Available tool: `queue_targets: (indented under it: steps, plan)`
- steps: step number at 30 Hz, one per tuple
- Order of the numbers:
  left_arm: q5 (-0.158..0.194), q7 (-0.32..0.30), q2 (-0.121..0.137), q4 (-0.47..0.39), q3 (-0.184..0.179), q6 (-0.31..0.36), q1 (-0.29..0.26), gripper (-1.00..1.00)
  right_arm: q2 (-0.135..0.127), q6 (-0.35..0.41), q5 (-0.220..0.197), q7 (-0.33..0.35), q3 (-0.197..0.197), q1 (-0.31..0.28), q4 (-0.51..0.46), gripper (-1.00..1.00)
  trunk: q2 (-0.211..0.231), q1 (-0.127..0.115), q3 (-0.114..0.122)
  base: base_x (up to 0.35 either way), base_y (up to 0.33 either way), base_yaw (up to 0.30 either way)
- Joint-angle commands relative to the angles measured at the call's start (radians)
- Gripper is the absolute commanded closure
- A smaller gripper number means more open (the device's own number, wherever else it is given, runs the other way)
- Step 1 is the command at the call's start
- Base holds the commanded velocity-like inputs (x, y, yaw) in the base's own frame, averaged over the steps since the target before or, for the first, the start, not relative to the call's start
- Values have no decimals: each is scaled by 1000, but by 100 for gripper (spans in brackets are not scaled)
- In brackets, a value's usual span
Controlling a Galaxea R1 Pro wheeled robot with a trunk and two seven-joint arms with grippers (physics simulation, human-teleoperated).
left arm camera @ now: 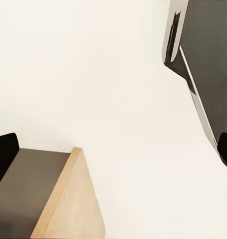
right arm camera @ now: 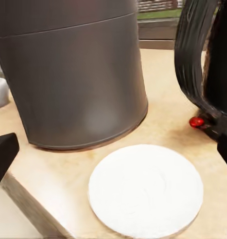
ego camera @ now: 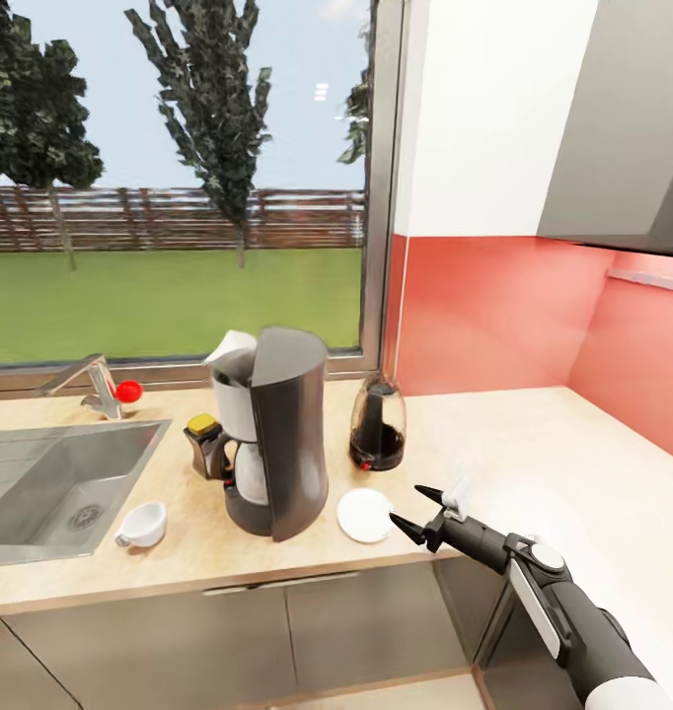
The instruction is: Set up a coffee station on the kitchen countertop: keep the coffee maker on the countertop, move the bottle of coffee from the kitchen shelf to the counter next to the coffee maker, place a paper coffee filter on top of the coffee maker, put the saucer next to the coffee maker with the coffee cup on the saucer, and place the electric kettle next to the coffee maker.
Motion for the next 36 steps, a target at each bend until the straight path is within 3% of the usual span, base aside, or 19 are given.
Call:
queue_targets:
  steps: [1,24,31,32,35,36]
  plan:
    - [10,2,0,1,-8,2,-1,-100,-1,-3,-5,1,3,-1,1,-100,-2,0,-2,-332,14,0]
    - [10,2,0,-5,-12,1,-3,-100,-1,-3,-4,2,3,-1,24,-100,-2,0,-2,-336,90,0]
    - [9,1,0,-47,-13,0,-5,-100,8,-14,12,1,7,-1,272,-100,-2,0,-2,-305,86,0]
    - [8,0,-1,-62,-13,-2,-7,-100,21,-51,66,0,6,-1,401,-100,-2,0,-2,-63,16,0]
    - [6,-1,-1,-85,-15,-3,-10,-100,27,-108,165,-1,5,-1,597,-100,-2,0,-2,-26,7,0]
    - [2,-1,0,-105,-16,-4,-10,-100,28,-145,203,-25,4,-1,778,-100,-2,0,-2,-3,1,0]
